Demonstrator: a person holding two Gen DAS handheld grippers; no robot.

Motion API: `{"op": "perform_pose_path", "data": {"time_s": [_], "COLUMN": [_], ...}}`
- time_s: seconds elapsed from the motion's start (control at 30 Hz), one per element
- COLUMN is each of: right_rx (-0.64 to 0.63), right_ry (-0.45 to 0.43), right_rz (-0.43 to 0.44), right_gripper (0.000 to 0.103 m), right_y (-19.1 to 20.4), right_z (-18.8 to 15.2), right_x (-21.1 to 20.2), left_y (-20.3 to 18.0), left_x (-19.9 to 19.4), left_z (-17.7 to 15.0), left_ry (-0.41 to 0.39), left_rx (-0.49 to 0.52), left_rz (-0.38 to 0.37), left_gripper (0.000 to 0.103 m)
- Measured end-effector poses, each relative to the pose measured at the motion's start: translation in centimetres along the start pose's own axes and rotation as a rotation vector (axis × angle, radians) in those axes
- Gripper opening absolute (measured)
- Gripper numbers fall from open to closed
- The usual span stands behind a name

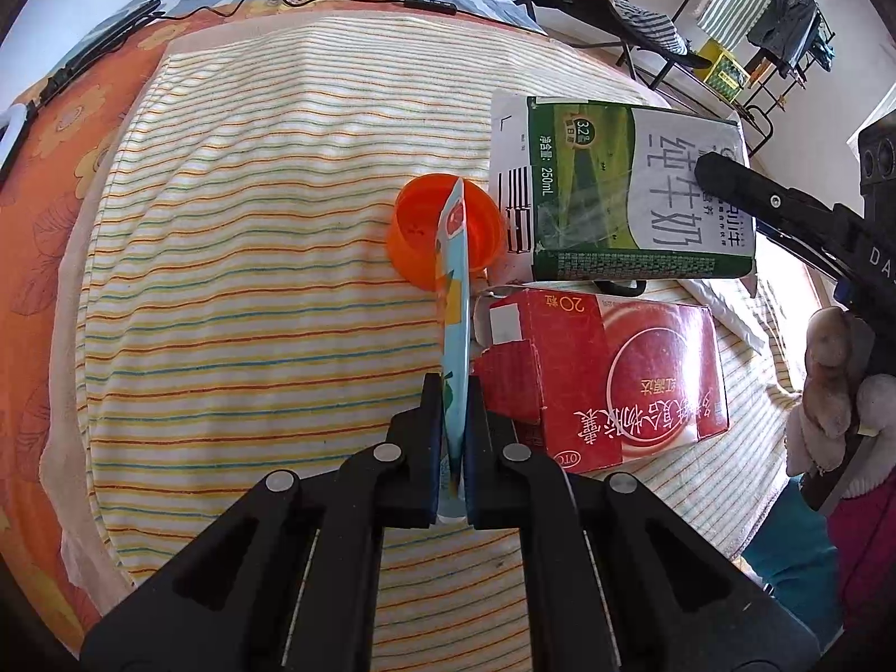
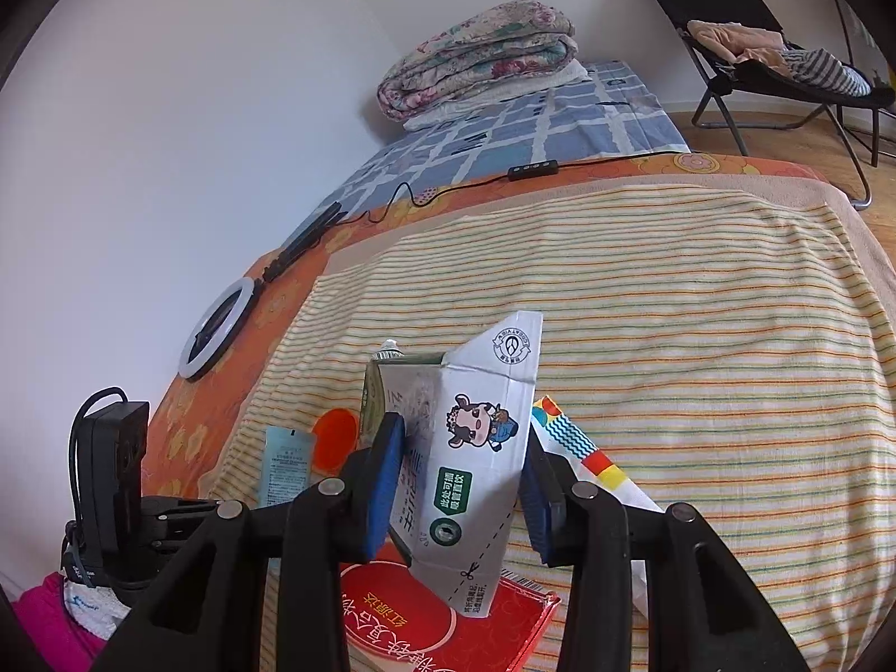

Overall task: Collect trash
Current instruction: 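Grasp the grapefruit-print tube with the left tool while the right tool grasps the milk carton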

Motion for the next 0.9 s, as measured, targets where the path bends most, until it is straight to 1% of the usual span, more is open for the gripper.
{"op": "perform_pose_path", "data": {"time_s": [0.13, 0.33, 0.43, 0.7, 0.9], "right_rx": [-0.047, -0.153, -0.178, -0.23, -0.248], "right_ry": [-0.025, -0.1, -0.129, -0.187, -0.204], "right_rz": [-0.017, -0.078, -0.098, -0.117, -0.108], "right_gripper": [0.038, 0.034, 0.032, 0.031, 0.031], "right_y": [0.9, 3.2, 4.0, 5.7, 7.1], "right_z": [-0.1, -0.2, -0.1, -0.3, -1.5], "right_x": [-0.7, -2.9, -3.9, -7.0, -10.4], "left_y": [-0.2, -0.1, 0.0, -0.7, -3.2], "left_x": [-0.5, -2.1, -2.8, -4.9, -7.3], "left_z": [0.0, -0.1, -0.3, -1.0, -2.4], "left_ry": [-0.013, -0.044, -0.059, -0.09, -0.118], "left_rx": [0.005, 0.013, 0.006, 0.015, 0.057], "left_rz": [0.005, 0.024, 0.033, 0.04, 0.026], "left_gripper": [0.004, 0.004, 0.004, 0.004, 0.004]}}
Point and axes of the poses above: each gripper's, at about its wrist camera, not at the fingertips, and x roughly the way its jaws point, y to its left, z to its top, the point moved 8 cm from there along x, roughly the way its jaws point, and after that the axes turned 2 degrees about y, right-handed, at the moved point
